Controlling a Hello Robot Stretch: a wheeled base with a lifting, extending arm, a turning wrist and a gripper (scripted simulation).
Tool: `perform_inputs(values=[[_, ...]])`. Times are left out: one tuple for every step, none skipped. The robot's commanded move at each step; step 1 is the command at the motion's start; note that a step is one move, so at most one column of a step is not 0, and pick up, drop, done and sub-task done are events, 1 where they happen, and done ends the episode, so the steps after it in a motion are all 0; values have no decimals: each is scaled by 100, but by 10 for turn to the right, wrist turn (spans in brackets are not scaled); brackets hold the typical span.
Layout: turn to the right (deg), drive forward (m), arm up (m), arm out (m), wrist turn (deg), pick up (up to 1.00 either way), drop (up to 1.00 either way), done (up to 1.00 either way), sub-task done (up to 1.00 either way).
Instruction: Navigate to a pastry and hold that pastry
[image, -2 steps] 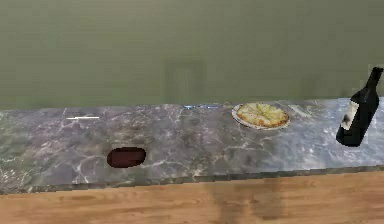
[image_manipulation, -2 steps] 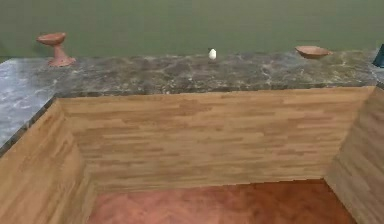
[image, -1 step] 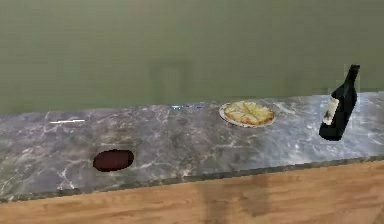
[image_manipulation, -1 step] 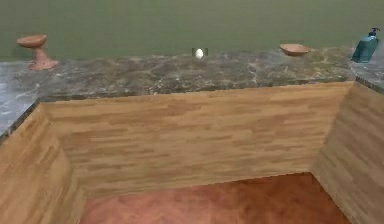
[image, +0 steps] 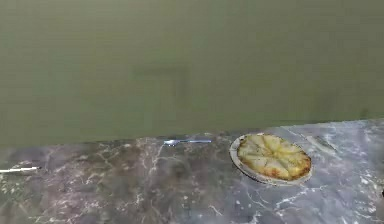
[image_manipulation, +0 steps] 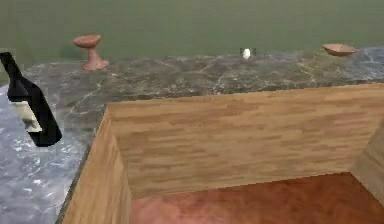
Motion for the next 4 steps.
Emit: perform_inputs(values=[[-450, 0, 0, 0, 0, 0, 0, 0, 0], [-180, 0, 0, 0, 0, 0, 0, 0, 0], [0, 0, 50, 0, 0, 0, 0, 0, 0], [0, 0, 38, 0, 0, 0, 0, 0, 0]])
